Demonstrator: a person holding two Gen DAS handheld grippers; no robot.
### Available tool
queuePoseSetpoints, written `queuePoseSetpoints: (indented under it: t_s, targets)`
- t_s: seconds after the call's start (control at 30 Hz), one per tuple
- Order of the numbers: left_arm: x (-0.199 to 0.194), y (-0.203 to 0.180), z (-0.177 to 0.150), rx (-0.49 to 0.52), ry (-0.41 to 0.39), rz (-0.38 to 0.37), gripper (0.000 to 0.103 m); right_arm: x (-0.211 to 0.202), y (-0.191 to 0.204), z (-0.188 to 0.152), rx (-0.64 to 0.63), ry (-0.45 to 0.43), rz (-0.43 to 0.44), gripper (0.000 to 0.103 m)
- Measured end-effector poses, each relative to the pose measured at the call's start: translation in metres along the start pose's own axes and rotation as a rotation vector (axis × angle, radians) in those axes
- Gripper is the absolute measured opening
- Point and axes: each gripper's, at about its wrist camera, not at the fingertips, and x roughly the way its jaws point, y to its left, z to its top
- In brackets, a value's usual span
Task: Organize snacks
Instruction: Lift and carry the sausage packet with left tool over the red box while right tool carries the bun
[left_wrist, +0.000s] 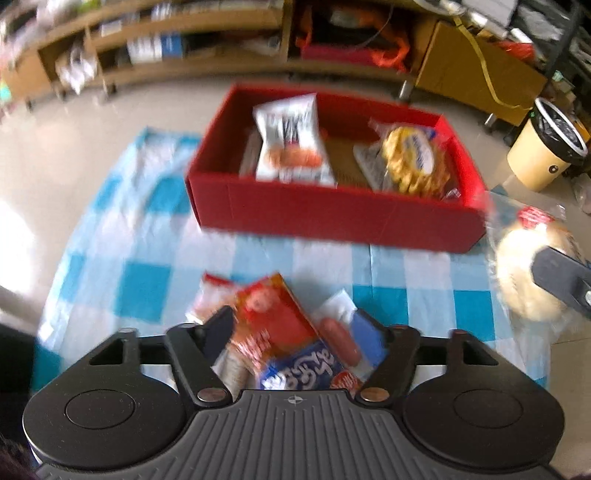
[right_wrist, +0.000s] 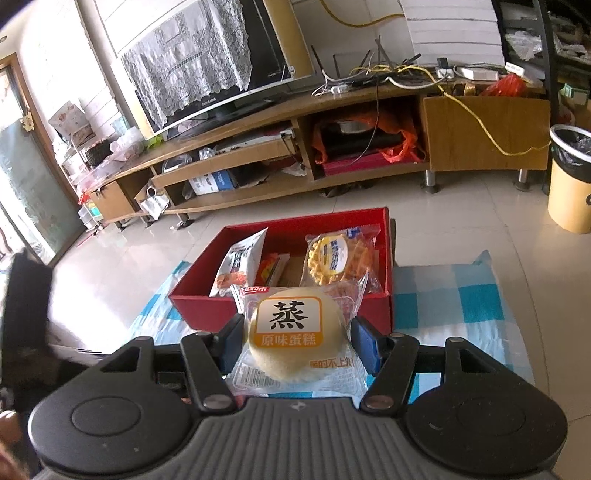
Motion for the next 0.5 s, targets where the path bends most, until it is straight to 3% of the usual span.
queuePoseSetpoints:
  t_s: [0.1, 0.2, 0.33, 0.43, 0.5]
  targets:
    - [0.017, 0.006, -0.002, -0.079, 0.081, -0.071, 0.085, 0.001, 0.001, -0.003, -0.005, 0.013, 0.010, 0.058]
    - [0.027, -0.004, -0.007, -0.045, 0.083, 0.007, 0.084, 0.001, 0.001, -0.005, -0.006, 0.024, 0.016, 0.058]
    - [0.025, -0.004, -0.012, -0.039, 0.064, 0.059, 0.057, 0.002, 0.001, -0.006, -0.012, 0.035, 0.018, 0.058]
    - [0.015, 0.005, -0.012, -0.056, 0.057, 0.013, 0.035, 0.002, 0.000, -0.007, -0.013, 0.039, 0.019, 0.058]
    - [0.011, 0.010, -0.014, -0.063, 0.058, 0.002, 0.032, 0.002, 0.001, -0.006, -0.014, 0.038, 0.018, 0.058]
